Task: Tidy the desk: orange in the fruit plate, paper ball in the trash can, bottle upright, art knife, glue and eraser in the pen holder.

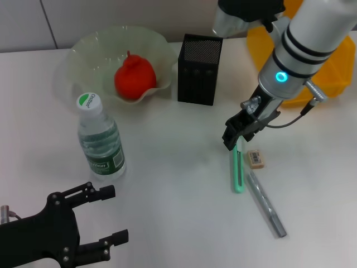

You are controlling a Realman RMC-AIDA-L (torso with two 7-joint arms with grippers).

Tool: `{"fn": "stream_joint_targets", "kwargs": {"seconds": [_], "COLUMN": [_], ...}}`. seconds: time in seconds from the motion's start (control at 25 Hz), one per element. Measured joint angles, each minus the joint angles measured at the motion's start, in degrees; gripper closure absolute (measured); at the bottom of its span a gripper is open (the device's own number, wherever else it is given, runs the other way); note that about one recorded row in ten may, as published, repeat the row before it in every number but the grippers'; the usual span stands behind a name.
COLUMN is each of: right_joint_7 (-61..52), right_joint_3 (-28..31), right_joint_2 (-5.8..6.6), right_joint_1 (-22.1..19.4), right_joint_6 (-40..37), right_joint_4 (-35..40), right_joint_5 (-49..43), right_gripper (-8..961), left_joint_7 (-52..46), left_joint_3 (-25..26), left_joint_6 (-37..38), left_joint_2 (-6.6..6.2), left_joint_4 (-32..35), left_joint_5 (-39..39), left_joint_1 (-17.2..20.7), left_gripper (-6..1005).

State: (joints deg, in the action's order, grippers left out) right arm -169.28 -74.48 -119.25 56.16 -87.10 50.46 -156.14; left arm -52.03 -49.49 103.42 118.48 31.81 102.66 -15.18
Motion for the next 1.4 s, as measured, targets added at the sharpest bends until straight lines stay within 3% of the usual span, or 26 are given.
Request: {"fn": "stream_joint_targets", "kwargs": {"seconds": [0.2,0.4,1.4], "right_joint_7": [0.0,-0.1,-0.1], "right_joint_3": [0.1,0.3,2.4], "right_joint_2": [-0.02,0.00,-0.16], "right_joint_1": [1.9,3.3,3.4], "right_joint_6": [2.0,3.6,10.8], "right_joint_4": [-4.3,-8.2,-12.8], "right_joint_5": [-0.2,-0.6,-3.3], "right_gripper": [501,491,438], "left_joint_7": [0.0,0.5,0.5], "left_joint_3": [0.0,0.0,0.0], "left_joint_6": [-0.1,-0.1,-0.5], "left_joint_2": [0.00,-0.02,-0.07], "left_joint_4": [0.0,-0.2,-0.6], "left_joint_5": [0.0,0.0,0.0], "left_joint_1": [0.2,0.3,0.0], "left_gripper": [215,215,215]}}
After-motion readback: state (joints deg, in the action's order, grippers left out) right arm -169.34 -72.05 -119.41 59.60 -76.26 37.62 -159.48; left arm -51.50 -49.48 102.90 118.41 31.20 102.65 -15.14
